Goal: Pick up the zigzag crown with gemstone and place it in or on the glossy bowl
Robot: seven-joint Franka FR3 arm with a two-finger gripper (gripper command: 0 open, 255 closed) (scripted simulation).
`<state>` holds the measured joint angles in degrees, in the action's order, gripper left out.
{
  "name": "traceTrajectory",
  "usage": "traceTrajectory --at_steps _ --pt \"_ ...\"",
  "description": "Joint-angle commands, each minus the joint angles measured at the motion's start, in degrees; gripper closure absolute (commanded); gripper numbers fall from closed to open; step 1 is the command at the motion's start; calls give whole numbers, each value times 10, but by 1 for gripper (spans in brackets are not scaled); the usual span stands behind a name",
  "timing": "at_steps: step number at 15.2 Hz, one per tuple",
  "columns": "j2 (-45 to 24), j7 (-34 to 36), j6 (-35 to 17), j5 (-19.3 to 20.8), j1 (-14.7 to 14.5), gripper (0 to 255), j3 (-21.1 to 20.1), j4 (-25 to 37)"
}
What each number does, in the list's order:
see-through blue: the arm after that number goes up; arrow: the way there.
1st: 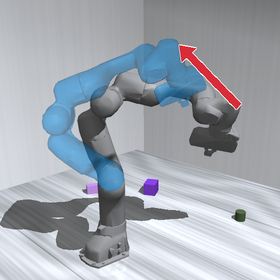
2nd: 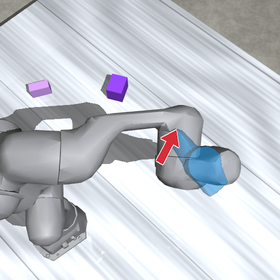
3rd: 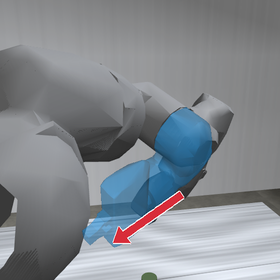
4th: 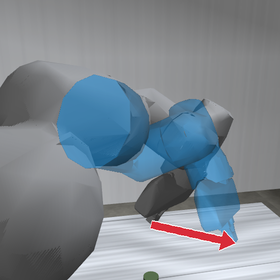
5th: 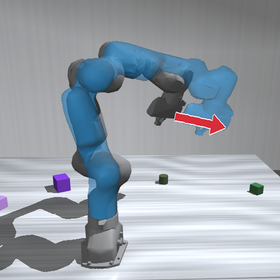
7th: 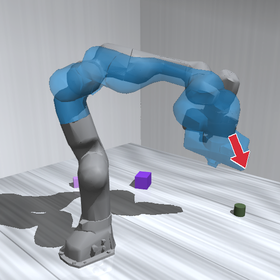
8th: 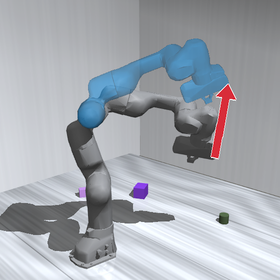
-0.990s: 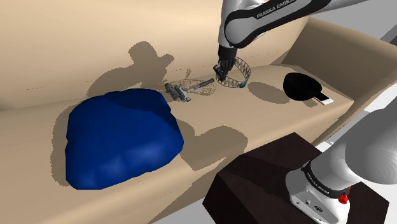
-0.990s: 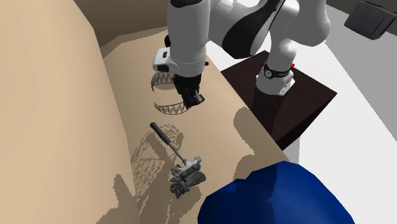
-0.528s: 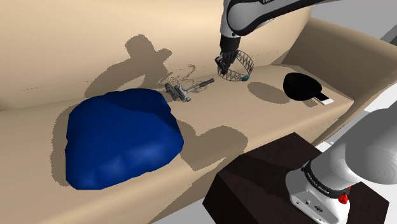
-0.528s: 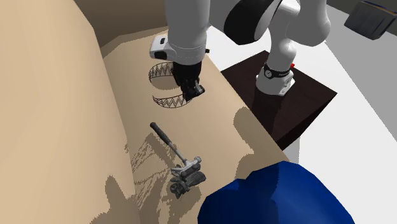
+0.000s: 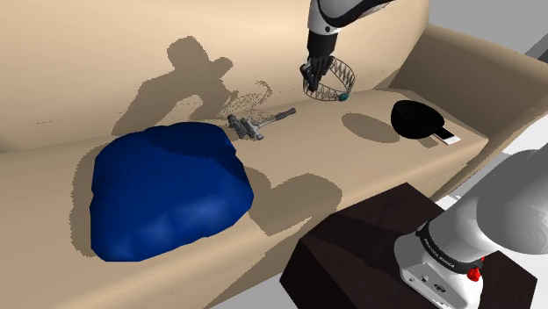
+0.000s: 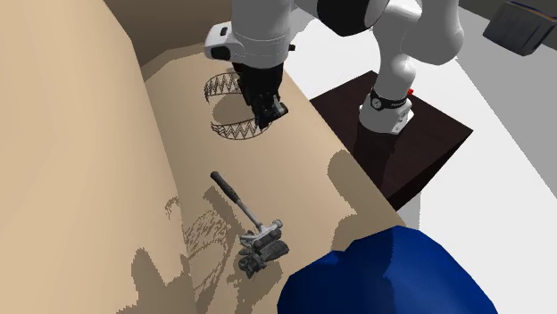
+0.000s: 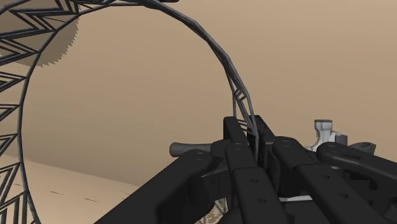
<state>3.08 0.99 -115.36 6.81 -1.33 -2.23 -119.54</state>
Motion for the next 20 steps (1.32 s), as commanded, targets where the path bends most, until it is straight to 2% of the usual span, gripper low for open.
traceTrajectory --at_steps 1,5,12,20 --pt "4 -1 17 -1 0 255 0 12" --pt "11 -4 42 -3 -1 255 -1 32" --pt "102 -83 27 7 36 255 47 -67" --pt "183 -179 21 36 83 255 113 -140"
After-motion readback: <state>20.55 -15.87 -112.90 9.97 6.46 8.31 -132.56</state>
